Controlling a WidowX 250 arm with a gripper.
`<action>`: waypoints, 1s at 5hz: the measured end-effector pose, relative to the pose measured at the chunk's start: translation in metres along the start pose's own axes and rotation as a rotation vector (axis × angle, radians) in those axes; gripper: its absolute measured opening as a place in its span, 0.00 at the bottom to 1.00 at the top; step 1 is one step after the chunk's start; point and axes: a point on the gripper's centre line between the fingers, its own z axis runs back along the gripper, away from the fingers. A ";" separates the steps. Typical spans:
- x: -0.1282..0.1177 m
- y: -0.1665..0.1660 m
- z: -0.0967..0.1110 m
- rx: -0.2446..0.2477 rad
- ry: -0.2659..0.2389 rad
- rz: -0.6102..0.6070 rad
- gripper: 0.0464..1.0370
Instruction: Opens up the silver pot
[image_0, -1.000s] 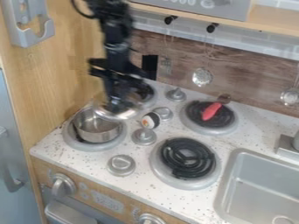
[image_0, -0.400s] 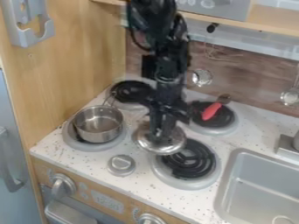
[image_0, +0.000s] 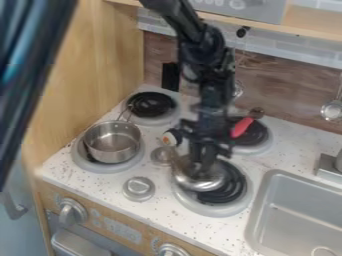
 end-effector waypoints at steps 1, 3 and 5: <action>0.004 -0.002 -0.001 -0.001 -0.003 -0.007 0.20; -0.009 -0.016 -0.003 -0.006 0.006 -0.035 0.54; -0.021 -0.015 0.046 0.019 -0.080 0.018 0.99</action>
